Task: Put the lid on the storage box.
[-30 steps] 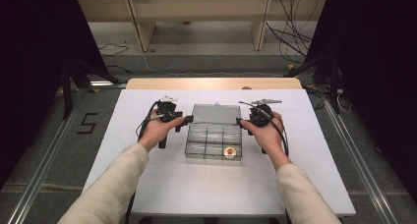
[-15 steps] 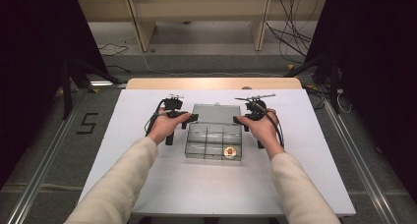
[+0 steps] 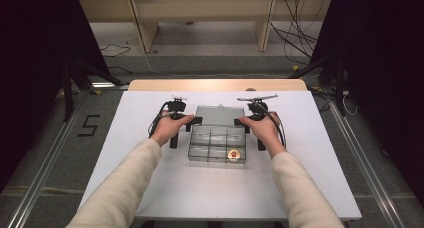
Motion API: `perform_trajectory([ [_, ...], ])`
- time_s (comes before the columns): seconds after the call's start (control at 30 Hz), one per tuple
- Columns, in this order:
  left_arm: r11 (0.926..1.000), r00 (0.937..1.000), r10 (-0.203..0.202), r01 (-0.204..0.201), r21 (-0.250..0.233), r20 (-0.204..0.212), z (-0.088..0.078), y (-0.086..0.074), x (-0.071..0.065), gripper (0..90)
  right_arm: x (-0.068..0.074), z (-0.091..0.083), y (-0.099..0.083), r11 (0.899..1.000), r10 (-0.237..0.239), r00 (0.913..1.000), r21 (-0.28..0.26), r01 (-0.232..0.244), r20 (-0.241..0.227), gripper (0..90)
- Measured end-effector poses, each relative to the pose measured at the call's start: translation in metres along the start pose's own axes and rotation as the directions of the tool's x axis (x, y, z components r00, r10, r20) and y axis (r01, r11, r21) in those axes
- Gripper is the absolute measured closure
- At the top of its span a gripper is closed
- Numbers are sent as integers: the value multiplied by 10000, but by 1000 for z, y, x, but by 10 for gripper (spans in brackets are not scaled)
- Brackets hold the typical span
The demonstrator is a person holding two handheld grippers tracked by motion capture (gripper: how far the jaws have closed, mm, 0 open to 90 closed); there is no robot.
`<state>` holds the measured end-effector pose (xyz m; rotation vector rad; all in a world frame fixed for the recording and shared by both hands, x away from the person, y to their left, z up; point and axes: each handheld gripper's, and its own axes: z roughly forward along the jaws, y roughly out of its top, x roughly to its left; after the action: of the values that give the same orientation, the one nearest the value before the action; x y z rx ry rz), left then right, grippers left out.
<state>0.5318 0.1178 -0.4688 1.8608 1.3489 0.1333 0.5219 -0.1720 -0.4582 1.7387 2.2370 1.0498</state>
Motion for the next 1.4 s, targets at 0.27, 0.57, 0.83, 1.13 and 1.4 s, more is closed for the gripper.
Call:
perform_trajectory([
  [0.27, 9996, 9993, -255, 252, 128, 267, 0, 0, -1, 521, -1, 3, 1, 9986, 517, 9986, 121, -516, -114, 417],
  [0.57, 9989, 9986, -433, 427, 202, 294, 0, 0, -1, 531, -5, 5, 0, 9890, 1452, 9876, 389, -1430, -600, 415],
  [0.83, 9987, 9984, -469, 463, 208, 329, -1, 0, 0, 534, -11, 3, -1, 9811, 1927, 9772, 358, -1903, -888, 500],
  [1.13, 9977, 9964, -662, 654, 173, 529, -2, 0, 1, 538, -15, -2, -1, 9855, 1692, 9804, 21, -1698, -1010, 605],
  [1.4, 9996, 9981, -298, 298, 25, 548, -6, 2, 0, 595, -15, -10, -1, 9925, 1127, 9890, -358, -1166, -962, 689],
])
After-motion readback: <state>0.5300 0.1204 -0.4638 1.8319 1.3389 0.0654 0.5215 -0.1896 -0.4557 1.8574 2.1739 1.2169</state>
